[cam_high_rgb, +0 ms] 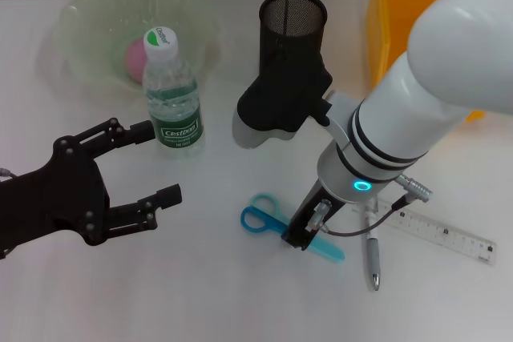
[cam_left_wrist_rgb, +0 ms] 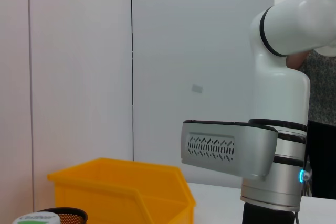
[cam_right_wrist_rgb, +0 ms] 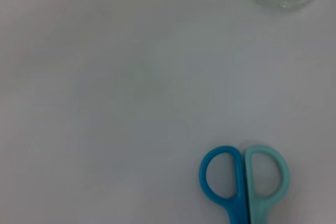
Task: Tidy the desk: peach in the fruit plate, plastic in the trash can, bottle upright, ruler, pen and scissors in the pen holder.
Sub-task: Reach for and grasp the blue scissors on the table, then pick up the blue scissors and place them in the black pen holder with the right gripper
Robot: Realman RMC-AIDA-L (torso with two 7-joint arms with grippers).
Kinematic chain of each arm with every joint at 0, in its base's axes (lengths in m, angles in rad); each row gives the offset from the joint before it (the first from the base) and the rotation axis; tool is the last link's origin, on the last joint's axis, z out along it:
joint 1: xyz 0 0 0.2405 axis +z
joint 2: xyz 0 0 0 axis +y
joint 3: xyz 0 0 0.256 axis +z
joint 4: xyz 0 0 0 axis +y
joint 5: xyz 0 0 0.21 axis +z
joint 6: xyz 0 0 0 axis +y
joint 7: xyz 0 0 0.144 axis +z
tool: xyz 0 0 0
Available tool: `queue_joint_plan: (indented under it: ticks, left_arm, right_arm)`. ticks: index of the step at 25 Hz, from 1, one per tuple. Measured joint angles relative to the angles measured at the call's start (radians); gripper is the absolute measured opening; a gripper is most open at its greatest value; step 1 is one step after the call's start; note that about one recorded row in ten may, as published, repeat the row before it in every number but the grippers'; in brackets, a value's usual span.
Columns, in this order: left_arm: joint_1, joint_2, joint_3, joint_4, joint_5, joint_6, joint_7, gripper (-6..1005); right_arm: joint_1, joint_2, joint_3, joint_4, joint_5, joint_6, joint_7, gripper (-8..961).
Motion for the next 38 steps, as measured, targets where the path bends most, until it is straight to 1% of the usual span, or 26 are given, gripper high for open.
queue_joint_plan:
  ticks: [2, 8, 15, 26, 31, 38]
  left_arm:
    - [0.000, 0.000, 0.000, 0.000, 0.000, 0.000, 0.000, 847]
    - [0.000, 0.000, 0.000, 0.000, 0.000, -0.001, 0.001, 847]
    - [0.002, 0.000, 0.000, 0.000, 0.000, -0.001, 0.001, 847]
    - [0.005, 0.000, 0.000, 0.000, 0.000, -0.001, 0.001, 848]
    - [0.005, 0.000, 0.000, 0.000, 0.000, -0.001, 0.001, 848]
    - [0.003, 0.000, 0.000, 0.000, 0.000, -0.001, 0.001, 848]
  right_arm:
    - [0.003, 0.000, 0.000, 0.005, 0.004, 0.000, 0.000, 227]
    - [0.010, 0.000, -0.001, 0.017, 0.013, 0.004, 0.000, 209]
    - [0.009, 0.000, -0.001, 0.018, 0.013, -0.001, 0.000, 210]
    - [-0.008, -0.001, 0.015, -0.022, 0.006, -0.008, 0.000, 211]
    - [-0.037, -0.006, 0.070, -0.088, -0.011, -0.010, -0.003, 212]
    - [-0.117, -0.008, 0.198, -0.261, -0.112, -0.008, -0.007, 213]
